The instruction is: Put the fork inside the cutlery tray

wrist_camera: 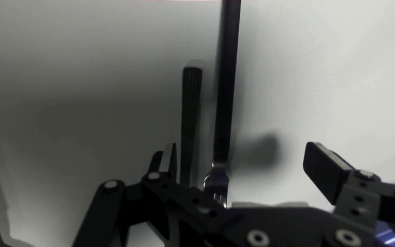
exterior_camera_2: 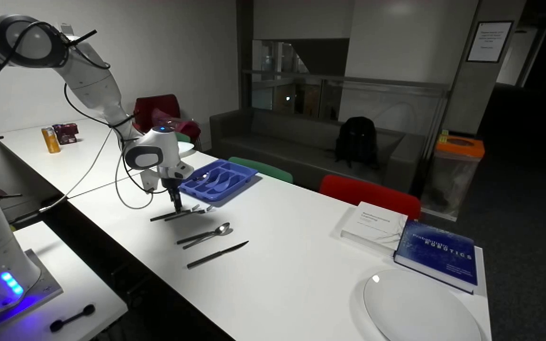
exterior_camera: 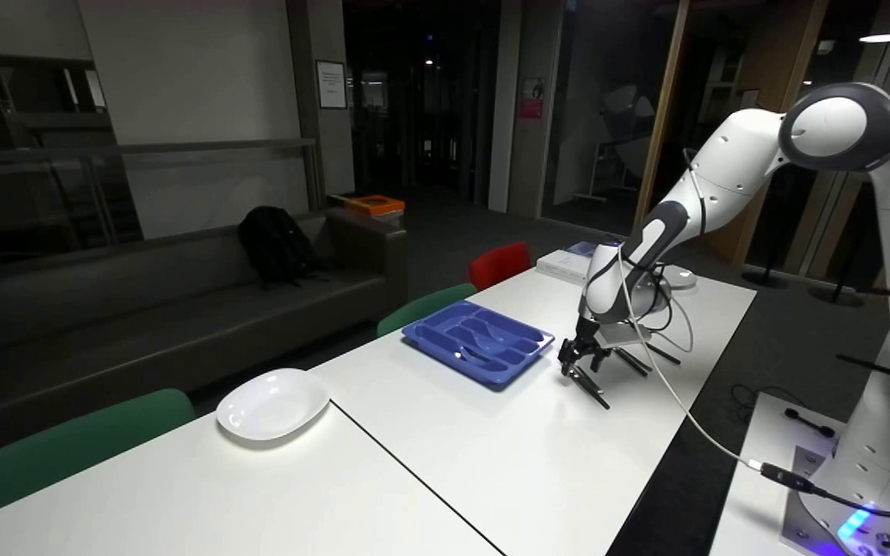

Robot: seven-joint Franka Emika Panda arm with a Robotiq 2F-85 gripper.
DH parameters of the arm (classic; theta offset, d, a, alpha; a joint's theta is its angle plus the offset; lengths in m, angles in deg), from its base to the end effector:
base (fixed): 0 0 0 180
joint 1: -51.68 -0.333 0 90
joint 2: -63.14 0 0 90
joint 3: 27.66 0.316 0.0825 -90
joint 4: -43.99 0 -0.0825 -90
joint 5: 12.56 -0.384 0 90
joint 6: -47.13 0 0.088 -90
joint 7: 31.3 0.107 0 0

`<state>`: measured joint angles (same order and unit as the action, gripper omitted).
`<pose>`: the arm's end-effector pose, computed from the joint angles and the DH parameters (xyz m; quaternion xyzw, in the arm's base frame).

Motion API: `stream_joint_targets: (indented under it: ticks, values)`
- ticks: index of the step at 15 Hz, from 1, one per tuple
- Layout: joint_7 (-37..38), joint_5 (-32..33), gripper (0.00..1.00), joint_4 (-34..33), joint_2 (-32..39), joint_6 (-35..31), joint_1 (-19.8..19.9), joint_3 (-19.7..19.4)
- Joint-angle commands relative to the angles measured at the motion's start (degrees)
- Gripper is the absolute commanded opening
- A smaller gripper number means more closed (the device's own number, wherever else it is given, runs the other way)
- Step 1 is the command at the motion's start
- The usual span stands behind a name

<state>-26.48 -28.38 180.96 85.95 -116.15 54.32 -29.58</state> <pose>0.4984 -0.0553 0.1587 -0.9766 0.2096 -0.0311 0.0373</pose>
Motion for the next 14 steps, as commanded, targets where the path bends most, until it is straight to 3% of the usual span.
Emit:
stream_joint_targets:
  ticks: [1, 9, 14]
  values:
    - [3.70, 2.06, 1.00, -2.04, 2.30, -1.01, -1.27, -0.65]
    - [8.63, 4.76, 1.00, -3.38, 3.87, -0.05, -4.60, -2.08]
    - [8.97, 4.86, 1.00, -3.81, 4.42, 0.55, -4.51, -2.04]
